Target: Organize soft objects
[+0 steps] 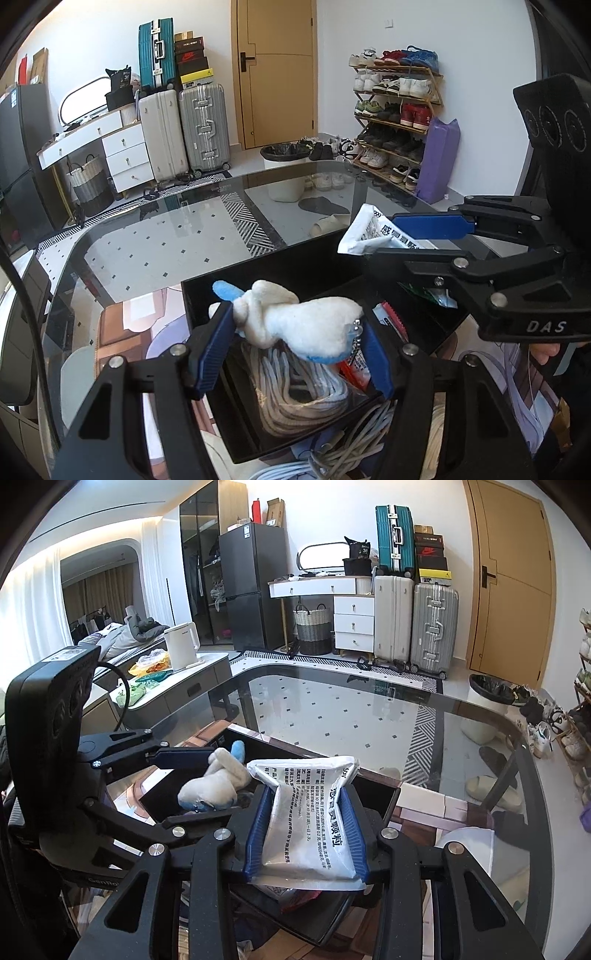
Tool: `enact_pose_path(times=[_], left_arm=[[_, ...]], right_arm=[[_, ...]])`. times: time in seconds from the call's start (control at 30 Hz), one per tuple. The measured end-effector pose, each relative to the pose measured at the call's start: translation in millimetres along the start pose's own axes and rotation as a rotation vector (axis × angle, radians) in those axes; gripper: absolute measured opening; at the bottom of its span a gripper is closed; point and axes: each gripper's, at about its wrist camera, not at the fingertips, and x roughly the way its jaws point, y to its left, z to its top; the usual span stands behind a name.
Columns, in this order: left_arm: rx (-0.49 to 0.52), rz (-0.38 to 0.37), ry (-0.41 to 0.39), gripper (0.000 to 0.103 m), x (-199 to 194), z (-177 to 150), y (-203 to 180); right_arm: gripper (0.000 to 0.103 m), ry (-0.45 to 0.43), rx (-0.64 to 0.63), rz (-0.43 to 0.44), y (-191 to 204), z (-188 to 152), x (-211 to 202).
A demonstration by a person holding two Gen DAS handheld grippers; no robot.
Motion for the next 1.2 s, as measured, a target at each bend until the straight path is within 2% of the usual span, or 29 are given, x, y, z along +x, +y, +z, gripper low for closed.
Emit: enact_pose_path(times=[0.1, 0.13, 0.2, 0.27, 0.33, 0.43, 0.67, 1.2], left_arm=[[-0.003, -0.002, 0.0, 0.075, -2.6, 0.7, 0.2], [-0.009, -0.004, 0.001, 0.08, -3.6, 0.8, 0.3], [-0.032, -0.013, -0.008, 0.087, -9.5, 0.0, 1.2], [-0.047, -0.012, -0.015, 0.102, -15.5, -2.0, 1.9], [-0.066, -0.011, -0.031, 0.103, -23.7, -5.0, 3.2], [-0.103, -0.021, -0.038, 0.103, -35.5, -10.3, 7.8], [-0.136, 0.037, -0.063, 0.103, -64.4, -28.9, 12.2], [-0.105, 0.098, -0.043, 0.103, -83.9, -63.3, -2.4]], right_arm=[[0.058, -0.013, 0.013, -0.006, -0.3, -1.2, -6.3], [0.062, -0.014, 0.014, -0.013, -2.1, -1.1, -6.4], [0.083, -0.024, 0.014, -0.027, -3.4, -4.6, -13.3], [0.093, -0.033, 0.03, -0.031, -5.7, -8.4, -21.8], [0.102, -0.037, 0.044, -0.04, -8.3, -13.3, -31.1], [0.102, -0.045, 0.041, -0.069, -8.4, -23.4, -45.2], [0.102, -0.037, 0.067, -0.085, -5.9, -49.9, -66.9], [0.102, 0.016, 0.058, -0.075, 18.9, -72.6, -82.5]])
